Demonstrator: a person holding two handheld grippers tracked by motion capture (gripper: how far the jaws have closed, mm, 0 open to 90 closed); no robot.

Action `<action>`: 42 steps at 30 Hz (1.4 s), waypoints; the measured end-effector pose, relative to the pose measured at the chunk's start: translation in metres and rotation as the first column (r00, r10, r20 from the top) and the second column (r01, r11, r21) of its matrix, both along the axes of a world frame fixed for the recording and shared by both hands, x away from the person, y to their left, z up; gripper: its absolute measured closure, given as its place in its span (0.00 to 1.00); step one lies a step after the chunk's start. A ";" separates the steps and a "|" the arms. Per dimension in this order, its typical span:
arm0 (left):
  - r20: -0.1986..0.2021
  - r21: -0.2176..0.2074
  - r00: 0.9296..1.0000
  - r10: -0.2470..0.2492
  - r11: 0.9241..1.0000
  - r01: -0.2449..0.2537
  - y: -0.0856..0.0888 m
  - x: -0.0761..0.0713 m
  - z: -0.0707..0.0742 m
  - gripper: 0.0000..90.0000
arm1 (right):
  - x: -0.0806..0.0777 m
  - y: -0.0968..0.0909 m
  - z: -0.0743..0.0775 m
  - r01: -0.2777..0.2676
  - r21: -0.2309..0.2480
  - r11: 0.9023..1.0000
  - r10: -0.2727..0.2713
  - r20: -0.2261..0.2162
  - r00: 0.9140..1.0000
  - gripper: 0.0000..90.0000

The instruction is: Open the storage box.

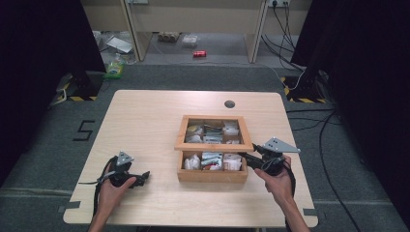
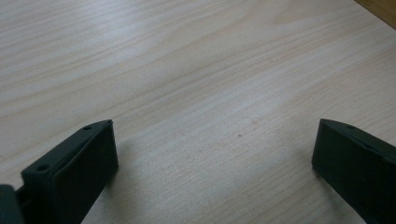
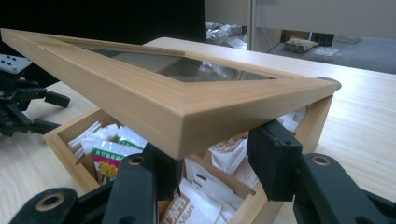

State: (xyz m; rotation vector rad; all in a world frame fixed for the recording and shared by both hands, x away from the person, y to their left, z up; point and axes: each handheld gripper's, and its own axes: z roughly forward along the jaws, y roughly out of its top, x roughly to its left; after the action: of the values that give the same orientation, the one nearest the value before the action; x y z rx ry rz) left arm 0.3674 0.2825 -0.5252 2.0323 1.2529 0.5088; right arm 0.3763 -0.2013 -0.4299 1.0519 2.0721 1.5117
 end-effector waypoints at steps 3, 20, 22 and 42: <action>0.000 -0.001 1.000 0.000 1.000 0.000 0.000 0.000 0.000 0.00 | 0.004 0.001 0.001 0.001 -0.006 1.000 -0.001 0.000 1.000 0.63; 0.000 0.000 1.000 0.000 1.000 0.000 0.000 0.000 0.000 0.00 | 0.022 0.000 0.009 0.028 0.031 0.999 -0.029 0.008 1.000 0.64; 0.000 0.000 1.000 0.000 1.000 0.000 0.000 0.000 0.000 0.00 | 0.022 0.000 0.010 0.030 0.031 0.999 -0.030 0.008 1.000 0.64; 0.000 0.000 1.000 0.000 1.000 0.000 0.000 0.000 0.000 0.00 | 0.043 0.001 0.015 0.064 0.054 0.996 -0.065 0.021 0.998 0.64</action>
State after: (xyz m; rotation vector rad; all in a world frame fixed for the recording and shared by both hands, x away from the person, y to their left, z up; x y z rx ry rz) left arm 0.3674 0.2825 -0.5252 2.0328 1.2524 0.5088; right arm 0.4197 -0.2000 -0.4152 1.1055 1.9736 1.5470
